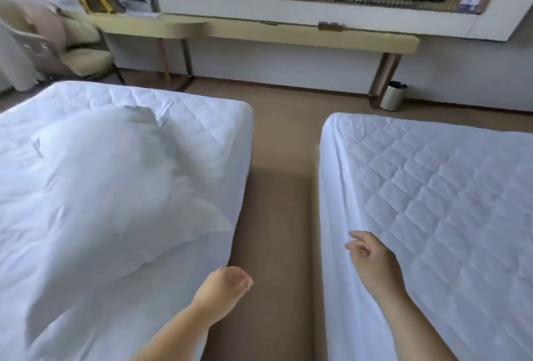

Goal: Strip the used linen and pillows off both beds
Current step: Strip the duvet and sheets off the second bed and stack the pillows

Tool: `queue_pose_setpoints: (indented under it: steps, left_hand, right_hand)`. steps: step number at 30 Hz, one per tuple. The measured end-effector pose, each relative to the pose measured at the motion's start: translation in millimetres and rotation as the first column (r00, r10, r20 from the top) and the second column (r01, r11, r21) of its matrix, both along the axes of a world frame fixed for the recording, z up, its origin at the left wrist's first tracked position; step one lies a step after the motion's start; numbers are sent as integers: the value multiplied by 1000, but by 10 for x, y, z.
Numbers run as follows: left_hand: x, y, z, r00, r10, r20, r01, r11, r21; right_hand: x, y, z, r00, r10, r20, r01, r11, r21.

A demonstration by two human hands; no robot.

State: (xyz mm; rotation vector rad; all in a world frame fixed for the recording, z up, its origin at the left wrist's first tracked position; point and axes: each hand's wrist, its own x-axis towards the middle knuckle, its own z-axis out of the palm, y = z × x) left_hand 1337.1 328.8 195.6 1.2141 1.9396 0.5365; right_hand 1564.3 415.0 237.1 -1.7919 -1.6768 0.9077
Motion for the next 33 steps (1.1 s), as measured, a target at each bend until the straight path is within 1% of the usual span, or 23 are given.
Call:
queue_pose_setpoints:
  steps: [2, 4, 7, 10, 13, 15, 17, 19, 21, 23, 25, 27, 29, 30, 33]
  left_hand:
    - [-446, 40, -16, 995, 97, -14, -97, 995, -2]
    - [-857, 9, -2, 970, 243, -28, -243, 970, 9]
    - [-1413, -101, 28, 891, 436, -127, -431, 900, 70]
    - [-1921, -200, -5, 801, 541, -258, -533, 840, 106]
    - [-2363, -213, -63, 706, 653, -272, -649, 751, 121]
    - [-2651, -161, -106, 628, 725, -283, -725, 677, 125]
    - [-2925, -54, -150, 561, 777, -285, -784, 609, 118]
    - [-3214, 136, -229, 490, 836, -248, -842, 527, 112]
    - [-3538, 354, -333, 380, 912, -156, -916, 394, 71]
    - [-3860, 536, -426, 266, 963, -40, -964, 266, -16]
    - [-4120, 652, -471, 176, 983, 57, -978, 181, -100]
    - [-4313, 744, -490, 111, 984, 139, -976, 135, -173]
    - [-4409, 825, -502, 92, 978, 187, -964, 135, -229]
    - [-4423, 864, -502, 82, 977, 197, -960, 131, -249]
    - [-4499, 940, -525, 23, 983, 185, -956, 76, -285]
  right_hand:
    - [-537, 198, -83, 992, 126, 1, -126, 991, -40]
    - [-1056, 338, -150, 967, 253, 12, -252, 965, -70]
    - [-1822, 572, -196, 906, 419, 51, -415, 907, -75]
    - [-2584, 850, -247, 830, 546, 113, -547, 837, -31]
    - [-3272, 1175, -286, 771, 608, 190, -618, 786, -3]
    - [-3695, 1447, -325, 755, 627, 194, -633, 774, -37]
    - [-4099, 1730, -406, 736, 657, 162, -650, 753, -101]
    - [-4532, 2011, -544, 712, 696, 93, -678, 716, -169]
    - [-5001, 2271, -733, 717, 697, 12, -674, 697, -246]
    - [-5417, 2487, -911, 738, 673, -39, -649, 694, -311]
    - [-5734, 2659, -1057, 747, 660, -81, -639, 680, -359]
    - [-5982, 2841, -1187, 754, 642, -138, -636, 662, -397]
    - [-6150, 3001, -1312, 769, 607, -200, -626, 652, -429]
    - [-6197, 3048, -1361, 774, 592, -223, -621, 644, -446]
    - [-6281, 3104, -1484, 783, 567, -253, -611, 630, -479]
